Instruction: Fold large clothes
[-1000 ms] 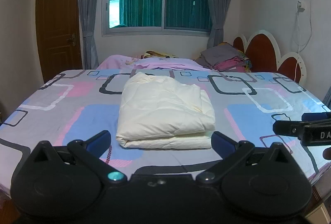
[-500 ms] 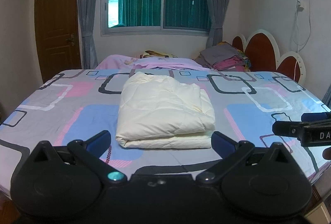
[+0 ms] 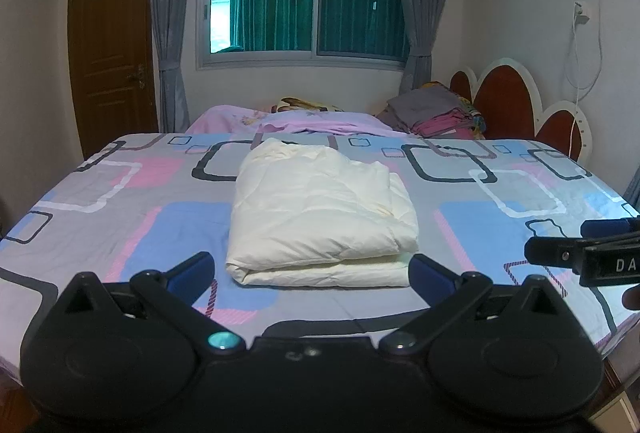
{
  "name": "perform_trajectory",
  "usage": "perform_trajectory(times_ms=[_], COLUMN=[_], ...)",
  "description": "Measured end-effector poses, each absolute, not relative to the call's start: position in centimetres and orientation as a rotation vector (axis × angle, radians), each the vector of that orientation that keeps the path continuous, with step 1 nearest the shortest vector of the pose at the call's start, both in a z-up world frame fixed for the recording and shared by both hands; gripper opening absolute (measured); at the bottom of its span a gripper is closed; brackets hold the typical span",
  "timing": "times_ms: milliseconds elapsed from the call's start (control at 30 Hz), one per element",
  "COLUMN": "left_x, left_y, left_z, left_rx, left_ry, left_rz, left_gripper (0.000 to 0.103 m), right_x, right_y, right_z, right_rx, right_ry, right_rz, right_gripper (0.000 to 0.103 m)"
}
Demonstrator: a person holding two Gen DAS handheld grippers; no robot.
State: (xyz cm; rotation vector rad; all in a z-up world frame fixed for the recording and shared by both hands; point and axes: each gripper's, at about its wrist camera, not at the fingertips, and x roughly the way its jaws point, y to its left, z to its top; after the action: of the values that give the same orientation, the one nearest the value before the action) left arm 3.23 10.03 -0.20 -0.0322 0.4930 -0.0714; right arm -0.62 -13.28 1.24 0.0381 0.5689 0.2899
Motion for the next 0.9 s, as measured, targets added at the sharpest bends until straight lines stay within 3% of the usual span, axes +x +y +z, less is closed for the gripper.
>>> perform_trajectory(times_ms=[900], left_x=[3.32], left_y=[9.93], left_z=[-0.19], left_rx=[-0.01], left_ry=[0.483], left_rz=[-0.087], left_gripper=[0.103], right_x=[-0.61], right_y=[-13.34], right_z=[1.22], right_rx=[0.04], right_ry=[0.574], right_rz=[0.286], right_gripper=[0.103])
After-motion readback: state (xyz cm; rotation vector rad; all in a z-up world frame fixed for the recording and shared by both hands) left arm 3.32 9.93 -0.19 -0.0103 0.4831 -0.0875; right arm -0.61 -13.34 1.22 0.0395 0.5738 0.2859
